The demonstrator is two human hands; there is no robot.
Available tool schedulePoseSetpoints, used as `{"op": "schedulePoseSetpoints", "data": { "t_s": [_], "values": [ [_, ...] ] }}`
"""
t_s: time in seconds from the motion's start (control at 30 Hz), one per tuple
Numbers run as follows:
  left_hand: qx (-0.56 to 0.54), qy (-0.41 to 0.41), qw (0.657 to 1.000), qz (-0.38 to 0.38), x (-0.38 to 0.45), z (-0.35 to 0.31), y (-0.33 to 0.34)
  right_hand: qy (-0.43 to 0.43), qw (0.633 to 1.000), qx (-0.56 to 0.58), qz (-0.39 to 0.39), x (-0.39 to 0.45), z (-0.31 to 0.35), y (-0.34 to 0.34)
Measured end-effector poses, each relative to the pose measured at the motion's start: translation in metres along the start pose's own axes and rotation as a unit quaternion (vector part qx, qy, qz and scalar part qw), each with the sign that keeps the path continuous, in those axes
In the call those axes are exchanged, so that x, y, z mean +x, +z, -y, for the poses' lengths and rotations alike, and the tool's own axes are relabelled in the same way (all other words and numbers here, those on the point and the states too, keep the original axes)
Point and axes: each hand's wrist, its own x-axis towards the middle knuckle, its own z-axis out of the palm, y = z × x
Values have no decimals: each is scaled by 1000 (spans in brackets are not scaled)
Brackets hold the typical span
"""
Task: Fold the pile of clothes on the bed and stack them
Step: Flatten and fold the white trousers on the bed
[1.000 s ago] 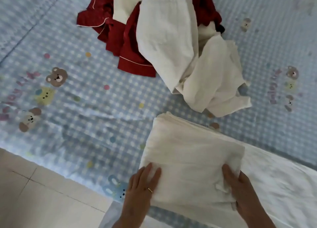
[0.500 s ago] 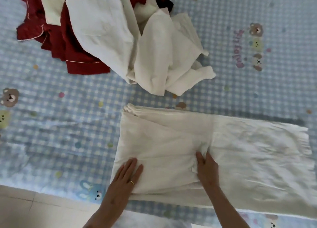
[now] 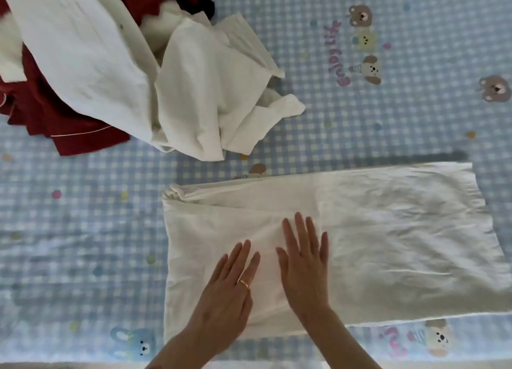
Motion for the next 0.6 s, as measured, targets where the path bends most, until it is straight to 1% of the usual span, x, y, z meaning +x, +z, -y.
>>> {"op": "schedulePoseSetpoints", "data": {
  "t_s": [0.03,0.07,0.13,0.17,0.2,0.27,0.3,0.33,0.37,0.47,0.5,0.6],
  "values": [
    [23,1,999,-22,27,-6,3,-42,998,-9,37,1,7,7],
    [49,-6,998,-25,51,-8,6,-74,995,-24,68,3,7,14],
    [102,-17,995,9,81,2,15,-117,986,-50,104,12,-18,24],
    [121,-15,992,25,85,10,19,-118,985,-58,109,11,-40,27],
    [129,-10,991,32,85,16,25,-93,988,-64,107,9,-69,28],
    [119,-5,992,29,82,17,33,1,994,-77,82,5,-121,22],
    [104,-10,994,25,82,12,36,43,994,-73,71,7,-133,18],
    [91,-17,996,19,84,4,38,60,994,-60,65,11,-134,17],
    [84,-21,996,14,90,-6,39,46,996,-46,64,18,-128,19],
    [91,-2,996,3,113,-34,39,-62,994,-31,83,31,-116,29],
    [104,9,995,3,120,-39,37,-72,993,-36,88,32,-125,29],
    [136,26,990,15,142,-53,39,-31,995,-54,81,27,-183,20]
  ]
}}
